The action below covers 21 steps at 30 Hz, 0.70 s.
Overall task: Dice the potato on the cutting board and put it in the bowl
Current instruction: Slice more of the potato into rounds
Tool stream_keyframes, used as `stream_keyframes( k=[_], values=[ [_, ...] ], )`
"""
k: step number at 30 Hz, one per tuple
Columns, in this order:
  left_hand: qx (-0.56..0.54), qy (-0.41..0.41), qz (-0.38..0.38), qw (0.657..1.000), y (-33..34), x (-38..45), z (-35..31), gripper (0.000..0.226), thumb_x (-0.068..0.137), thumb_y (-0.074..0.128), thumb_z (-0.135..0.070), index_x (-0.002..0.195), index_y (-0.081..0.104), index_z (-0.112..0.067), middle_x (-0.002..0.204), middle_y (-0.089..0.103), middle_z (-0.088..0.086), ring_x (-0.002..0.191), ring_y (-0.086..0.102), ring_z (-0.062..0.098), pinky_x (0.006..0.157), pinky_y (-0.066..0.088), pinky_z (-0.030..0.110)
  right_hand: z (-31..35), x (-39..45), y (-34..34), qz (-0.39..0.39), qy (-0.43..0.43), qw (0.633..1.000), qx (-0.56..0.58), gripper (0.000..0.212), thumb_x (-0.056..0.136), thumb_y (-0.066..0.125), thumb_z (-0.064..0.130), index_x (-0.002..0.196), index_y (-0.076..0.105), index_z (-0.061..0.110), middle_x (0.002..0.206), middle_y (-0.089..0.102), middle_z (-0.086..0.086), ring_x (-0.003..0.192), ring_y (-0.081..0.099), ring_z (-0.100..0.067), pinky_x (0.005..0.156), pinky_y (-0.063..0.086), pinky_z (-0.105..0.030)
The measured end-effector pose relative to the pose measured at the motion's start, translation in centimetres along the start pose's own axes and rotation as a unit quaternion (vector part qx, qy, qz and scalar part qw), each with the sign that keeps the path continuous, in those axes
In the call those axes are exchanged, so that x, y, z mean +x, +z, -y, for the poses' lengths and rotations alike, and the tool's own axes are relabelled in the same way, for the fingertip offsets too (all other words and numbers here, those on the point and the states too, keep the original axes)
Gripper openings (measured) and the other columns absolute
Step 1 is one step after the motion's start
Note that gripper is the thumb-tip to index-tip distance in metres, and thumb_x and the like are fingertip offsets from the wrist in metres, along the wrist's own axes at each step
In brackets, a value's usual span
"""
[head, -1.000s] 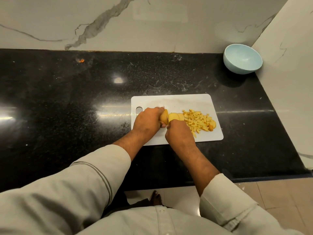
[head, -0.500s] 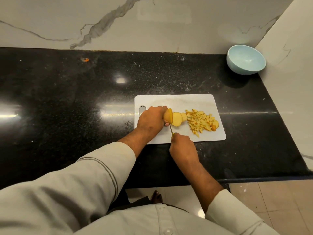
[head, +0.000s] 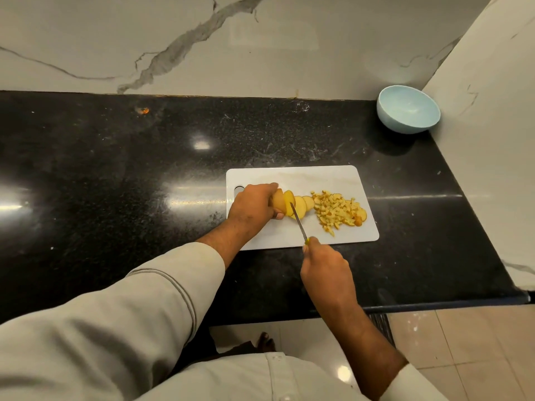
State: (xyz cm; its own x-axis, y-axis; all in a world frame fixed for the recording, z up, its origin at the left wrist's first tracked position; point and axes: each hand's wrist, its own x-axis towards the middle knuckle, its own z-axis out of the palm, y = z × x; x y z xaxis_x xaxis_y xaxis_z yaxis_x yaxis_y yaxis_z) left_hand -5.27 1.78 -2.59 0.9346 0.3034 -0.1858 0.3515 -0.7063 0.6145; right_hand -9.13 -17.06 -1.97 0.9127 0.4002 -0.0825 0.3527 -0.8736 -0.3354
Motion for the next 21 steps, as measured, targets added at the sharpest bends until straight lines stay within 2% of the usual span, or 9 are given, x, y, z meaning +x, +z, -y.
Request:
stream_keyframes(
  k=[4, 7, 10, 15, 19, 21],
  values=[
    [0.028, 0.007, 0.013, 0.999, -0.3, 0.0, -0.4, 0.034, 0.074, 0.078, -0.027, 0.103, 0.065, -0.016, 0.095, 0.068, 0.000, 0.091, 0.060, 0.022, 0.072, 0.041, 0.028, 2.0, 2.3, 0.2, -0.018, -0.012, 1.000, 0.014, 0.027, 0.102, 0.036, 0.025, 0.119, 0.053, 0.011, 0.097, 0.063, -0.008, 0.087, 0.062, -0.026, 0.070, 0.047, -0.036],
    [0.083, 0.009, 0.026, 0.996, -0.7, 0.3, -1.0, 0.030, 0.075, 0.077, -0.031, 0.094, 0.060, -0.014, 0.095, 0.067, 0.004, 0.091, 0.060, 0.025, 0.071, 0.042, 0.030, 3.0, 3.6, 0.9, -0.009, -0.013, 1.000, 0.023, 0.023, 0.101, 0.037, 0.020, 0.114, 0.053, 0.011, 0.098, 0.062, -0.009, 0.087, 0.061, -0.029, 0.067, 0.041, -0.037],
    [0.134, 0.004, 0.031, 0.991, -1.0, 0.6, -1.5, 0.031, 0.074, 0.078, -0.033, 0.081, 0.050, -0.021, 0.095, 0.066, 0.005, 0.091, 0.061, 0.026, 0.071, 0.041, 0.031, 3.6, 4.5, 1.1, 0.004, 0.003, 1.000, 0.024, 0.021, 0.098, 0.038, 0.016, 0.113, 0.053, 0.012, 0.097, 0.062, -0.010, 0.085, 0.061, -0.031, 0.064, 0.039, -0.037],
    [0.168, -0.004, 0.044, 0.985, -1.3, 1.2, -2.3, 0.027, 0.076, 0.076, -0.028, 0.083, 0.051, -0.020, 0.094, 0.065, 0.007, 0.086, 0.060, 0.026, 0.078, 0.048, 0.037, 3.9, 5.0, 1.4, 0.000, 0.021, 0.999, 0.026, 0.020, 0.097, 0.040, 0.015, 0.110, 0.054, 0.012, 0.096, 0.063, -0.011, 0.083, 0.061, -0.031, 0.060, 0.036, -0.033],
    [0.160, 0.005, 0.033, 0.987, -1.1, 1.2, -2.1, 0.024, 0.078, 0.072, -0.023, 0.096, 0.060, -0.013, 0.096, 0.064, 0.008, 0.079, 0.055, 0.023, 0.069, 0.046, 0.032, 4.2, 5.4, 1.3, 0.021, 0.030, 0.999, 0.033, 0.025, 0.096, 0.038, 0.014, 0.114, 0.055, 0.012, 0.098, 0.063, -0.011, 0.084, 0.061, -0.030, 0.061, 0.036, -0.033],
    [0.162, 0.011, 0.028, 0.986, -1.1, 1.2, -2.1, 0.021, 0.079, 0.069, -0.020, 0.097, 0.060, -0.013, 0.095, 0.065, 0.009, 0.076, 0.051, 0.021, 0.067, 0.044, 0.031, 4.5, 5.7, 1.0, 0.027, 0.035, 0.998, 0.038, 0.020, 0.096, 0.039, 0.014, 0.106, 0.056, 0.013, 0.095, 0.062, -0.010, 0.078, 0.058, -0.028, 0.061, 0.037, -0.034]
  ],
)
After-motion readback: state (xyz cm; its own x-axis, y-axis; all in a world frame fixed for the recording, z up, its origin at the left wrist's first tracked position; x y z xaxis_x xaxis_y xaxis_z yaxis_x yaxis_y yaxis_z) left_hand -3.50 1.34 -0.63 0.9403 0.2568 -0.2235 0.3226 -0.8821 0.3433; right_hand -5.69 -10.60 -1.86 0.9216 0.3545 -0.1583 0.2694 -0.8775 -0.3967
